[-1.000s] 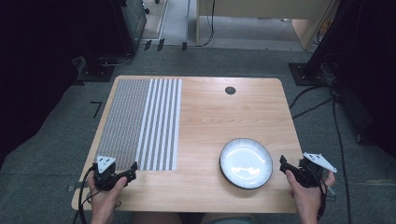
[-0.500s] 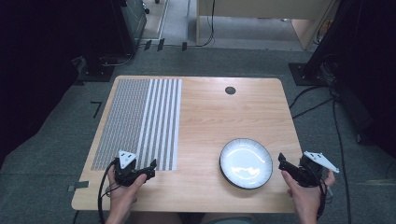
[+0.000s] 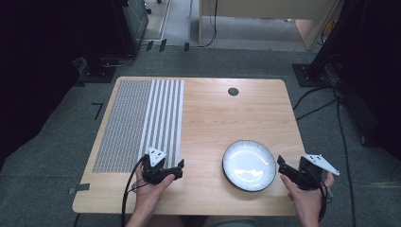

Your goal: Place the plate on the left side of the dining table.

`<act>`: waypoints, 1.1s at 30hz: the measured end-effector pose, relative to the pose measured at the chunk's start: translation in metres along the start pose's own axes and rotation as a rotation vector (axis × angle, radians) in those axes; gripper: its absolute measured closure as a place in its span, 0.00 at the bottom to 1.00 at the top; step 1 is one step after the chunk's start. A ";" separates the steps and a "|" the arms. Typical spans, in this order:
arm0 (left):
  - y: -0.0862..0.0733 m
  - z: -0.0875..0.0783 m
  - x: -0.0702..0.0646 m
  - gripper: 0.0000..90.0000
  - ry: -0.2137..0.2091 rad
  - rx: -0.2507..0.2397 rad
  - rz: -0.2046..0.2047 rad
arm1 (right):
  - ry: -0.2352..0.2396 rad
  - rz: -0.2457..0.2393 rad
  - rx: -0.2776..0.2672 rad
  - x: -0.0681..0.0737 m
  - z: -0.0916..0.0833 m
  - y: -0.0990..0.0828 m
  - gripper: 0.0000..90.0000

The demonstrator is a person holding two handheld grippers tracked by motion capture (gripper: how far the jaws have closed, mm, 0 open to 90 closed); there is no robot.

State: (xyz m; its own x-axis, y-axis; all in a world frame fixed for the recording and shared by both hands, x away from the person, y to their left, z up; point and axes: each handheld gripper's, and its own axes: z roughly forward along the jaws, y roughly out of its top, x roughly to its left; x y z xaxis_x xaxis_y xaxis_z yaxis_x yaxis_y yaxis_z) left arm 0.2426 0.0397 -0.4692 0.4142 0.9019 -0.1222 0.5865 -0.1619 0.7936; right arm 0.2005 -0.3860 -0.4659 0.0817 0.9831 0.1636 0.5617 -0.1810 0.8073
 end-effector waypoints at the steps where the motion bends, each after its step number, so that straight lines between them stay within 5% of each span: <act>1: 0.001 0.002 -0.004 0.15 -0.008 0.000 0.001 | -0.001 0.001 0.003 0.001 0.000 0.000 0.18; 16: 0.016 0.029 -0.060 0.15 -0.108 -0.001 0.039 | 0.022 -0.014 0.005 0.004 0.002 -0.009 0.25; 33: 0.021 0.051 -0.100 0.15 -0.184 0.030 0.056 | 0.086 -0.056 0.012 0.016 0.006 -0.015 0.27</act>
State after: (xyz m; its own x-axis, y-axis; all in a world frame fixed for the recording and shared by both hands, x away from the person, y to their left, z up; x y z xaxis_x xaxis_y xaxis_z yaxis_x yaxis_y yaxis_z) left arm 0.2490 -0.0747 -0.4708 0.5655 0.8032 -0.1872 0.5781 -0.2242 0.7845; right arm 0.1984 -0.3676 -0.4788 -0.0207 0.9857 0.1669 0.5731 -0.1251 0.8099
